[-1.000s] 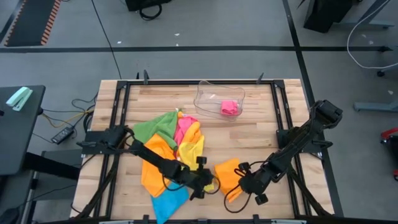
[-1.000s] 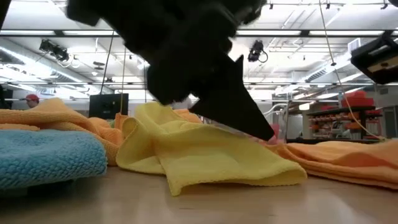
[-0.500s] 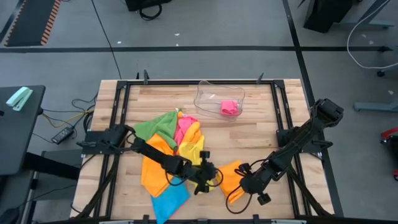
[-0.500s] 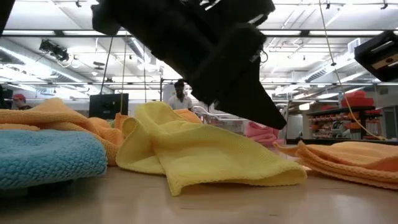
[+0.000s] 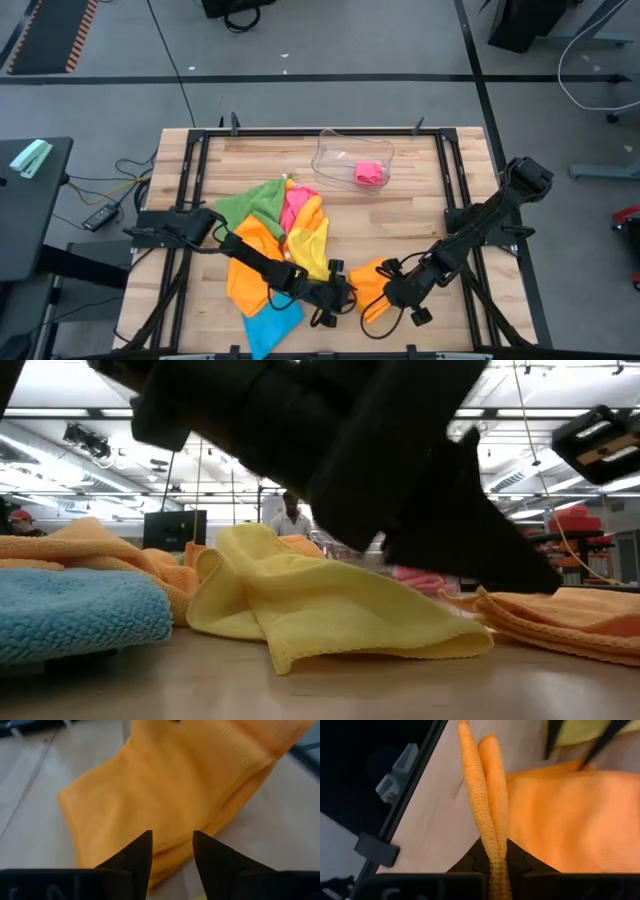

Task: Fold microfiber towels
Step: Fold the right orange microfiber cloth

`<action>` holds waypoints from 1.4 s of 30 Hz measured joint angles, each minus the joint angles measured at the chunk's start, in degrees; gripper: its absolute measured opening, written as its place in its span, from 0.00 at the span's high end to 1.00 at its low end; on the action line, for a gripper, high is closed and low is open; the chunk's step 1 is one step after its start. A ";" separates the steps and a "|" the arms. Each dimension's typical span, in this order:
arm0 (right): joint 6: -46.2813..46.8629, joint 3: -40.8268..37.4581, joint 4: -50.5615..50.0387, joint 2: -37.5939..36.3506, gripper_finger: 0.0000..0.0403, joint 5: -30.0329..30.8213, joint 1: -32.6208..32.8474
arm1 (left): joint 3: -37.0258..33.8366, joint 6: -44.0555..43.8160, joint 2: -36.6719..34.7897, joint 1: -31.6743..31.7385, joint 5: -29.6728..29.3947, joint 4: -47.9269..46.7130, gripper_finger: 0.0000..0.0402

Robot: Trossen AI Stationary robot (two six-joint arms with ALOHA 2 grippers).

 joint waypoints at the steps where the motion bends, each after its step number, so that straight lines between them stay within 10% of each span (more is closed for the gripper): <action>1: 0.00 0.02 0.10 -0.34 0.94 0.47 -0.46 | 0.27 0.18 0.00 -0.11 0.35 0.25 0.65; 42: -10.86 -1.97 2.08 5.64 0.94 0.07 -16.95 | 0.17 0.74 -9.31 -3.26 -14.26 -25.95 0.94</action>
